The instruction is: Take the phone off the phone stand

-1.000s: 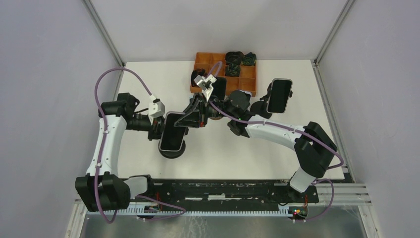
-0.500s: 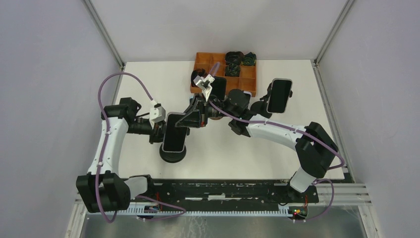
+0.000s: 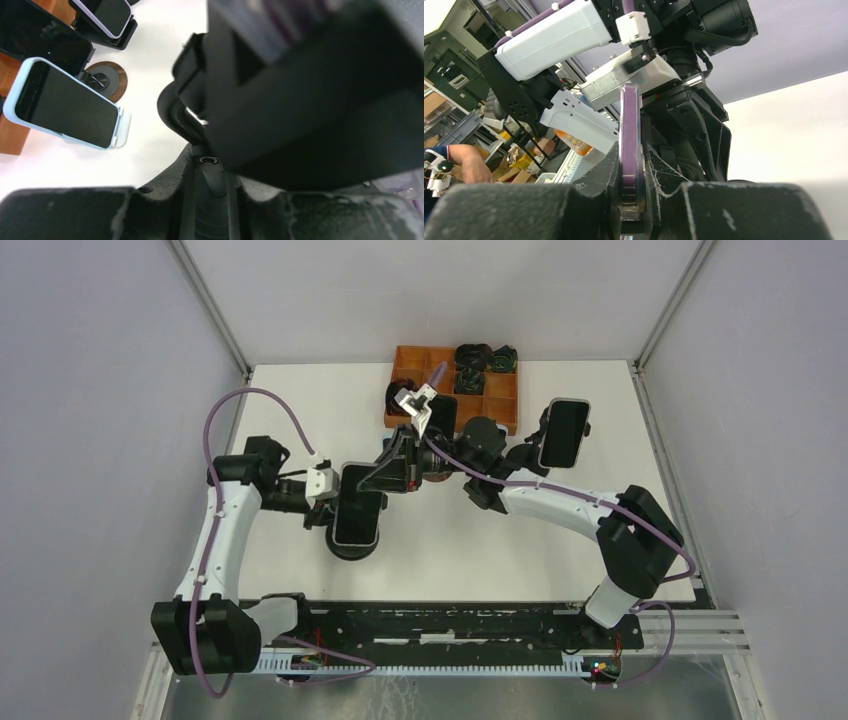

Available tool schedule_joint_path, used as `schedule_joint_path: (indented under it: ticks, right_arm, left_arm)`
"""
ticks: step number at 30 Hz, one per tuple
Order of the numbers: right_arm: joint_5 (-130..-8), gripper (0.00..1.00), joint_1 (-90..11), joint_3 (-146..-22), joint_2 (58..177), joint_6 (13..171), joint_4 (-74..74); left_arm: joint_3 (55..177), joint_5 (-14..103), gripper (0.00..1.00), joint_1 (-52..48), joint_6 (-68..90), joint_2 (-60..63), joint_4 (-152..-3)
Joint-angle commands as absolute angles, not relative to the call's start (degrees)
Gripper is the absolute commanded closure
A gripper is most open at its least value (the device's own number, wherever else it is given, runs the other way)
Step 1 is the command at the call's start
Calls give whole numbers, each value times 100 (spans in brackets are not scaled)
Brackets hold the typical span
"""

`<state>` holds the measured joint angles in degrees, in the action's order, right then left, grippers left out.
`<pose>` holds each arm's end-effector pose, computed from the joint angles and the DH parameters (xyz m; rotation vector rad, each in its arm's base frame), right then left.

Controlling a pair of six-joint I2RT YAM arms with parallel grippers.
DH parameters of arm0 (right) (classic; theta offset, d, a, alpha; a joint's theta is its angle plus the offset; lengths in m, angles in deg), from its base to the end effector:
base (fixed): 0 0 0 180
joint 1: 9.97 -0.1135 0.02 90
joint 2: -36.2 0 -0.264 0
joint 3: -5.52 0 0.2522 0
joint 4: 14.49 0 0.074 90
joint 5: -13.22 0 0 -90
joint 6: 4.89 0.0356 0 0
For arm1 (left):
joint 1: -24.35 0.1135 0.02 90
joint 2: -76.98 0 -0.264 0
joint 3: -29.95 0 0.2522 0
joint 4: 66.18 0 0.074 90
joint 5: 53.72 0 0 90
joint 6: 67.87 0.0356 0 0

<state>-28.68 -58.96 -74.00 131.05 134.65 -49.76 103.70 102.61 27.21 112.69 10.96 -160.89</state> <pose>0.2277 0.3022 0.3432 -0.8745 1.3882 1.8991 0.1687 -0.0242 0.3005 1.4838 1.4922 -0.9025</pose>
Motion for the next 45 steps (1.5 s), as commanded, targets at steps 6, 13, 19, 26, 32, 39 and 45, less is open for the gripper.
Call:
schedule_joint_path:
  ticks: [6, 13, 19, 26, 32, 39, 45]
  right_arm:
    - [-4170, 100, -5345, -7579, 12609, 13749, -7226]
    - [-4234, 100, -5286, -7363, 12369, 13824, -7657]
    - [-4268, 100, -5200, -7266, 12186, 13835, -7795]
    - [-4278, 100, -5150, -7223, 12216, 14072, -8103]
    - [-4274, 100, -5143, -7193, 12150, 14210, -8316]
    - [-4295, 100, -5126, -7126, 12111, 14226, -8404]
    - [-4449, 100, -5106, -7183, 12198, 14210, -8613]
  left_arm:
    - [10279, 9230, 98, 2501, 12143, 1178, -16363]
    - [10158, 9047, 98, 2505, 12134, 1177, -16191]
    - [9987, 8849, 98, 2505, 12245, 1234, -16099]
    - [9811, 8625, 98, 2499, 12346, 1290, -15926]
    - [9544, 8404, 98, 2506, 12302, 1334, -15638]
    - [9383, 8268, 98, 2501, 12262, 1353, -15456]
    - [9278, 8144, 98, 2505, 12422, 1443, -15468]
